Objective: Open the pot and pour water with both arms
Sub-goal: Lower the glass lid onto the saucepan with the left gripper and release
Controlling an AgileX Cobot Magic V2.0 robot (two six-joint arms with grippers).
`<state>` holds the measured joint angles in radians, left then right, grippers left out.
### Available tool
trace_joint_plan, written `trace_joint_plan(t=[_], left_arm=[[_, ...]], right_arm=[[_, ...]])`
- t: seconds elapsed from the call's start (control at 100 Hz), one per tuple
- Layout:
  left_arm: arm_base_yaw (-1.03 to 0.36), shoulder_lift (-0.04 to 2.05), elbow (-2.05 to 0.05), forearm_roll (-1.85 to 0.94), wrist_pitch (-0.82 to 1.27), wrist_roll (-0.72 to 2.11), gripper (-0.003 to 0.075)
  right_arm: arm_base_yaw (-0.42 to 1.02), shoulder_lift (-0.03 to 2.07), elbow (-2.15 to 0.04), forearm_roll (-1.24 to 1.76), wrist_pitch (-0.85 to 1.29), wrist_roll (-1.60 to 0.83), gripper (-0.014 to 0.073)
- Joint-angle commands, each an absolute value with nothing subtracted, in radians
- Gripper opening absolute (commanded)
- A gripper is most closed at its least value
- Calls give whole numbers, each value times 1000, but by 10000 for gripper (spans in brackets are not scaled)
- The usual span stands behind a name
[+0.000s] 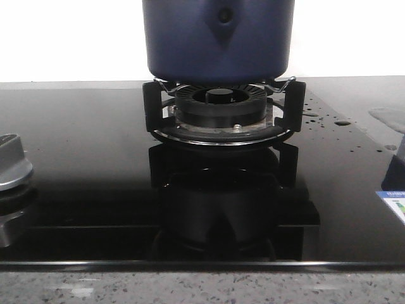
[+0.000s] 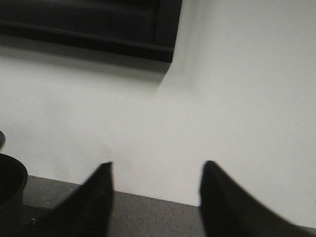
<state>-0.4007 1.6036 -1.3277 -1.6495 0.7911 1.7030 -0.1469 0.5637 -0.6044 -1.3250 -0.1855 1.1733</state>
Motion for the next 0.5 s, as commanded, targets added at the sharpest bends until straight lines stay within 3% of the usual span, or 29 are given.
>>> trace_joint_plan(t=[0.0,0.49], left_arm=[[-419,1594,-1397,-1739,820,1707,232],[-419,1676,-1417,-1668,713,1709,232]], right_arm=[[-149,537,-631,-1310,-192,1174,-56],[-149,513,-629,-1308,-190,1176,-64]])
